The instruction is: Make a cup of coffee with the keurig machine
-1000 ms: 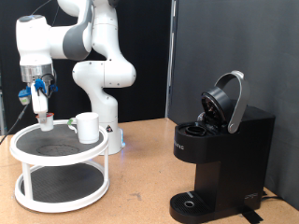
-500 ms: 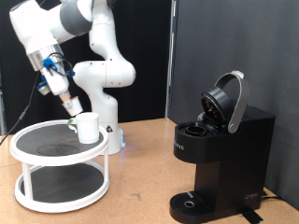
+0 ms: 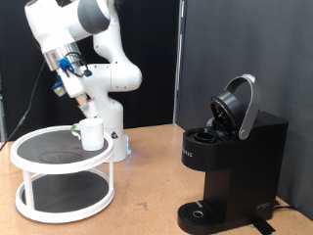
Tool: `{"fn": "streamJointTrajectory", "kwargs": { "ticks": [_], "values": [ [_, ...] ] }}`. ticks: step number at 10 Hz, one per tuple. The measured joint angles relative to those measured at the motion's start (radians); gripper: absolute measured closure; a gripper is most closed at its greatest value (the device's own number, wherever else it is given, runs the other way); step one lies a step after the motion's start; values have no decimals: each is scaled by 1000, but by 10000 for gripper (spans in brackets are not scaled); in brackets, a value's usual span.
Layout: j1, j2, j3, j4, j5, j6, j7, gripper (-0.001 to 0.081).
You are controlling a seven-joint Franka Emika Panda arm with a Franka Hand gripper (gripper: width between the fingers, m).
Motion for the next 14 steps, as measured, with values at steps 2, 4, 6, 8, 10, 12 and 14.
{"fn": "streamJointTrajectory", "kwargs": {
  "ticks": [2,4,6,8,10,12,14],
  "values": [
    [65,0,1,13,153,-2,-17,407],
    [101,0,38,25,193,3,0,407],
    [113,2,105,36,191,15,95,407],
    [107,5,130,38,192,28,124,407],
    [125,10,119,48,271,0,101,407],
    [162,42,129,89,319,-20,107,407],
    [187,87,158,131,345,-13,142,407]
  ]
}}
